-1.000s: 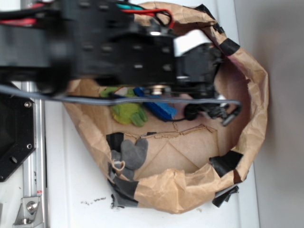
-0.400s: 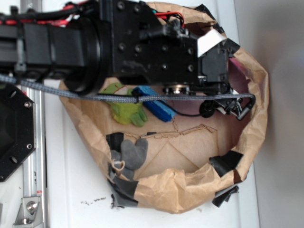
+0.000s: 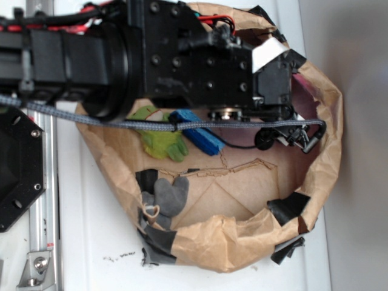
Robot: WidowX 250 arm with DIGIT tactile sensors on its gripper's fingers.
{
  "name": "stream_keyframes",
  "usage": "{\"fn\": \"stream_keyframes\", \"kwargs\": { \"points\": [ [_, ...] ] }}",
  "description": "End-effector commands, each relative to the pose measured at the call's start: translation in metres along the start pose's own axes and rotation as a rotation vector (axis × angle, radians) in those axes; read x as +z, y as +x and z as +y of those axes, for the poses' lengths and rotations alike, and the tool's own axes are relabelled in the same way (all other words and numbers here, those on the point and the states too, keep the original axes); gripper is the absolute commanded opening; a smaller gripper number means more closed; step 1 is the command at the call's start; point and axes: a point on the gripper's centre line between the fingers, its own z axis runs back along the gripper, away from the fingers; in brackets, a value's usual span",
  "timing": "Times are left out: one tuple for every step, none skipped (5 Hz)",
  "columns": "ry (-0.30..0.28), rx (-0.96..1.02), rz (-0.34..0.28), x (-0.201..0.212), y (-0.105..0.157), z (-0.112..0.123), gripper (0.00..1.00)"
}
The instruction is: Grab the black box.
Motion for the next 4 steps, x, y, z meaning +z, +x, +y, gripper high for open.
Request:
{"fn": "stream_keyframes", "kwargs": {
  "points": [
    [-0.042,0.071,-0.037,0.019,0.004,-0.008,1.00],
    [-0.027,0.186,0.050,0.005,0.008,0.003,1.00],
    [-0.009,0.180,0.072,-0.001,-0.007,0.005,1.00],
    [0.002,0.164,0.055,-0.004,-0.014,0.007,1.00]
  ]
}}
